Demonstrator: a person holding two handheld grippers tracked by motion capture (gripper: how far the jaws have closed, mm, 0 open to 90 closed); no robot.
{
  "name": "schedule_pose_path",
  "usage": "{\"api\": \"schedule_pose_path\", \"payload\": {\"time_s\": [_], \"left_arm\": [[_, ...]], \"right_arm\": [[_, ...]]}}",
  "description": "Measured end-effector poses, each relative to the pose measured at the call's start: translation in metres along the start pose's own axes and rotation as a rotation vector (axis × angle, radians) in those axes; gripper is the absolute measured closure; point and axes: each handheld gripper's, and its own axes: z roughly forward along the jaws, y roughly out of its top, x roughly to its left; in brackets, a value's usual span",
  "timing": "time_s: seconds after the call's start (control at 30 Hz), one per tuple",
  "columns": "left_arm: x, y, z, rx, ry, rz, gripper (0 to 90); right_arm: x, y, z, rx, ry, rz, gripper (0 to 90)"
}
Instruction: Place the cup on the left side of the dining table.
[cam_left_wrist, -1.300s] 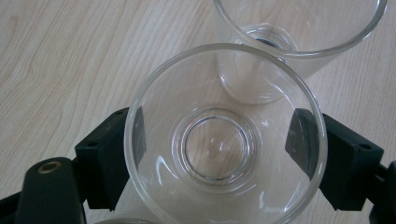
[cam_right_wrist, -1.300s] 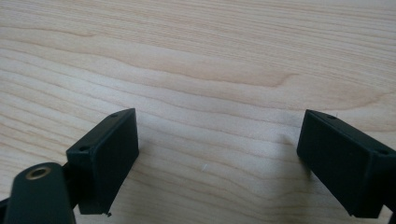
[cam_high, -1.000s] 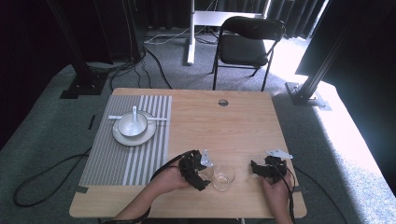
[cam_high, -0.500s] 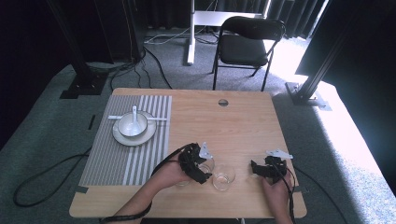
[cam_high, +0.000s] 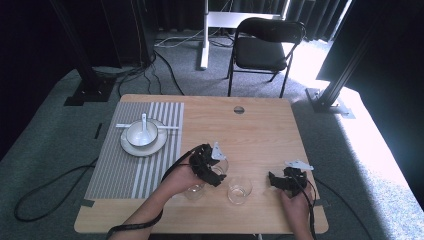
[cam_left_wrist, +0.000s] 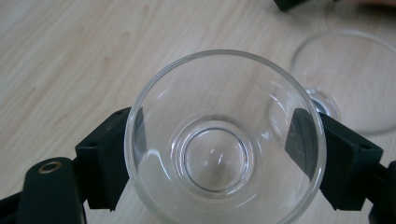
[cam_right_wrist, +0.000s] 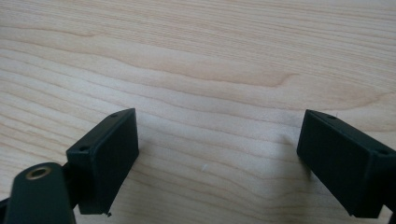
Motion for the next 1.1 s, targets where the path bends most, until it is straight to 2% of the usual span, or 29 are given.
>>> {"api": "schedule_pose_path", "payload": {"time_s": [0.23, 0.4, 0.5, 0.77, 1.1], "left_arm": [[0.012, 0.004, -0.009, -0.021, 0.049, -0.030, 18.2], [0.022, 0.001, -0.015, -0.023, 0.076, -0.062, 18.2], [0.025, -0.002, -0.018, -0.030, 0.095, -0.064, 18.2], [0.038, -0.013, -0.027, -0.002, 0.131, -0.101, 18.2], [0.055, -0.031, -0.046, -0.006, 0.182, -0.157, 18.2]], "right_arm": [[0.000, 0.000, 0.000, -0.001, 0.000, -0.002, 12.2], [0.000, 0.000, 0.000, 0.000, 0.000, -0.002, 12.2], [0.000, 0.000, 0.000, 0.000, 0.000, -0.002, 12.1], [0.000, 0.000, 0.000, 0.000, 0.000, -0.003, 12.2], [0.000, 0.000, 0.000, -0.001, 0.000, -0.003, 12.2]]}}
